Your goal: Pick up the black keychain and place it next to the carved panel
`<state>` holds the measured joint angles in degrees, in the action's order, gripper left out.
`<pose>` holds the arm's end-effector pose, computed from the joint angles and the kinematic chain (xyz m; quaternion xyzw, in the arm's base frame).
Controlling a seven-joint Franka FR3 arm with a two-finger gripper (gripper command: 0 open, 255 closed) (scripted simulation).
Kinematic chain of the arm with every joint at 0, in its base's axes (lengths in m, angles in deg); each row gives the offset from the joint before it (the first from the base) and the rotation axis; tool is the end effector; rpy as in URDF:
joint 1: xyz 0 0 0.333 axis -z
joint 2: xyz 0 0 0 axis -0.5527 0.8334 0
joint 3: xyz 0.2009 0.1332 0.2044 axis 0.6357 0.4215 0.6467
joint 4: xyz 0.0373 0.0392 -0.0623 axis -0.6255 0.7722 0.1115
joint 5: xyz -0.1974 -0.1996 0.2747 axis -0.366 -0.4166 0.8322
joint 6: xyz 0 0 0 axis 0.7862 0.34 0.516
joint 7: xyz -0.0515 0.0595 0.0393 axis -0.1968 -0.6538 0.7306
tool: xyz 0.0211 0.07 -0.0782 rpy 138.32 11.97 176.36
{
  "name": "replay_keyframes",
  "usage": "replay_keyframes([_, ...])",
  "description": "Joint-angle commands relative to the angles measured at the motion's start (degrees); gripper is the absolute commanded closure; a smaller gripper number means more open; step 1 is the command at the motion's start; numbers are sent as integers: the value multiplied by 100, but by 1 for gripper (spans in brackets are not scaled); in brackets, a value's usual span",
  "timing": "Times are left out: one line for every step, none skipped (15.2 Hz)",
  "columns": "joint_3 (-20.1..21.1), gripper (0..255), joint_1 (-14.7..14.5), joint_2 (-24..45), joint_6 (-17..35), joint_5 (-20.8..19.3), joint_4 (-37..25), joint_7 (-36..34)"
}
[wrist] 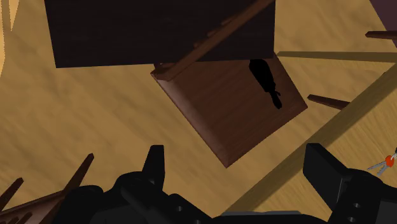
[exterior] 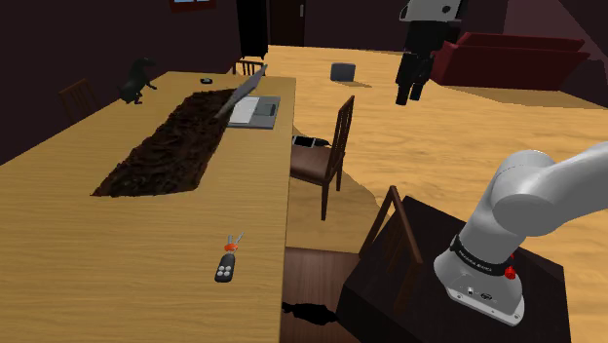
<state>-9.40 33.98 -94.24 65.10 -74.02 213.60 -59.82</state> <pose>0.2965 0.0031 0.6100 -0.9976 0.0155 0.0321 0.0590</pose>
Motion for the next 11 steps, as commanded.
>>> replay_keyframes([0,0,0,0,0,0,0,0])
replay_keyframes([118,0,-42,31,123,74,67,-96])
replay_keyframes([237,0,-84,70,248,146,128,-191])
replay_keyframes([357,0,-126,117,375,217,182,-285])
replay_keyframes([477,0,-168,170,503,286,230,-379])
replay_keyframes([597,0,-211,232,632,352,270,-472])
replay_keyframes([716,0,-255,301,762,415,304,-565])
replay_keyframes([836,0,-297,377,894,475,331,-658])
replay_keyframes([955,0,-338,461,1026,532,351,-751])
replay_keyframes([1077,0,-377,553,1158,586,364,-842])
replay_keyframes([1197,0,-414,651,1292,635,370,-935])
